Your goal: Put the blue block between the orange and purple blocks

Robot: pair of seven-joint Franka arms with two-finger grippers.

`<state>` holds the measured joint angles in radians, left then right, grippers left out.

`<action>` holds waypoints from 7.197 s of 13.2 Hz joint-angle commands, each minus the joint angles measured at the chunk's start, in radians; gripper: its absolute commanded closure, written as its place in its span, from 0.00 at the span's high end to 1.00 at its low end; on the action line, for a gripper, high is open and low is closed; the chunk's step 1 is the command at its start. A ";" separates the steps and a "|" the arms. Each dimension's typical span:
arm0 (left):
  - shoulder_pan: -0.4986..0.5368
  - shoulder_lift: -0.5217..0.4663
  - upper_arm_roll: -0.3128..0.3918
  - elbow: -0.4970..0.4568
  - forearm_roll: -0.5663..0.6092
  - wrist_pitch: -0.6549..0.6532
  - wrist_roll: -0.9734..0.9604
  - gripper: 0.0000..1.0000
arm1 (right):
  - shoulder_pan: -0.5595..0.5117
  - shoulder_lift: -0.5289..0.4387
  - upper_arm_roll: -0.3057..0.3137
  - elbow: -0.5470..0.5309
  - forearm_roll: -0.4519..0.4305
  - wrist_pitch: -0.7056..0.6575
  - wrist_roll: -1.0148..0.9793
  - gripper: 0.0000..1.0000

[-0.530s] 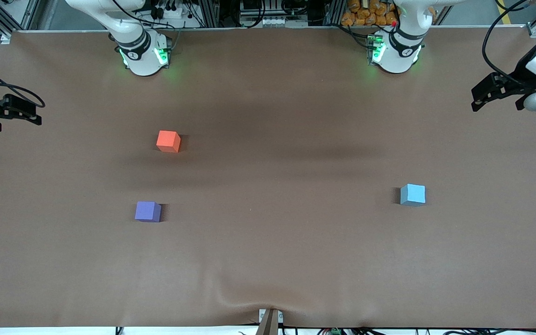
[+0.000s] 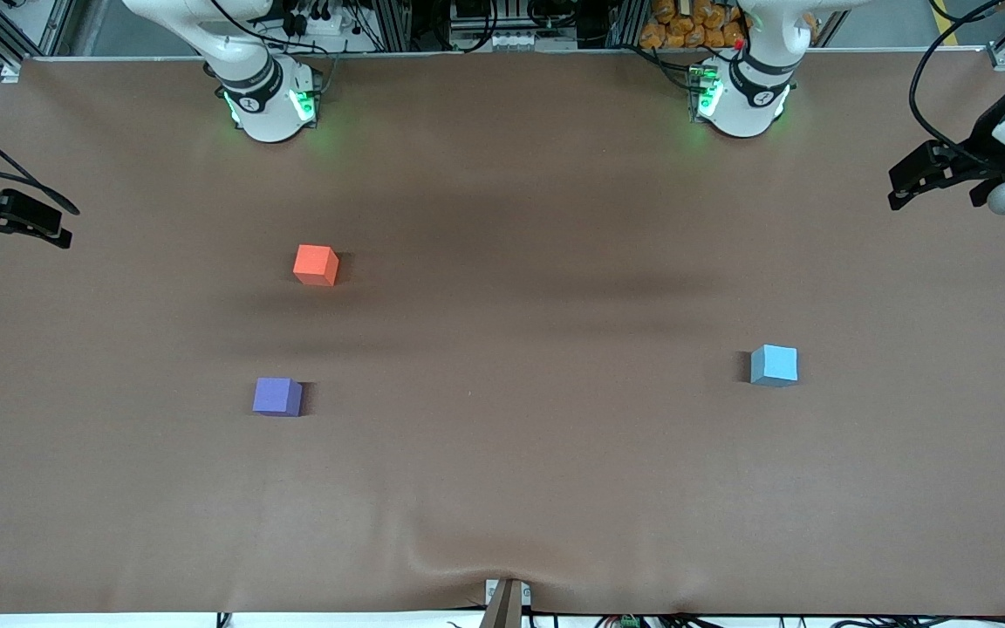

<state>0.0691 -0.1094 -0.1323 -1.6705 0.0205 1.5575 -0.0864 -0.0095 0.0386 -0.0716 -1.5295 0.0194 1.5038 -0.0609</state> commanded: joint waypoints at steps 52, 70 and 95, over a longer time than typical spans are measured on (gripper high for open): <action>0.035 0.079 -0.017 0.005 -0.013 0.078 0.016 1.00 | 0.005 -0.009 0.010 0.011 0.014 -0.017 0.010 1.00; 0.038 0.111 -0.027 -0.262 -0.013 0.366 0.017 1.00 | 0.003 -0.009 0.010 0.011 0.016 -0.017 0.012 1.00; 0.046 0.422 -0.027 -0.399 -0.002 0.820 0.071 1.00 | 0.006 -0.008 0.012 0.017 0.016 -0.028 0.018 1.00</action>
<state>0.1067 0.2966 -0.1553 -2.0761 0.0205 2.3588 -0.0393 -0.0065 0.0371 -0.0594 -1.5212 0.0227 1.4905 -0.0556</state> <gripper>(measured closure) 0.000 0.000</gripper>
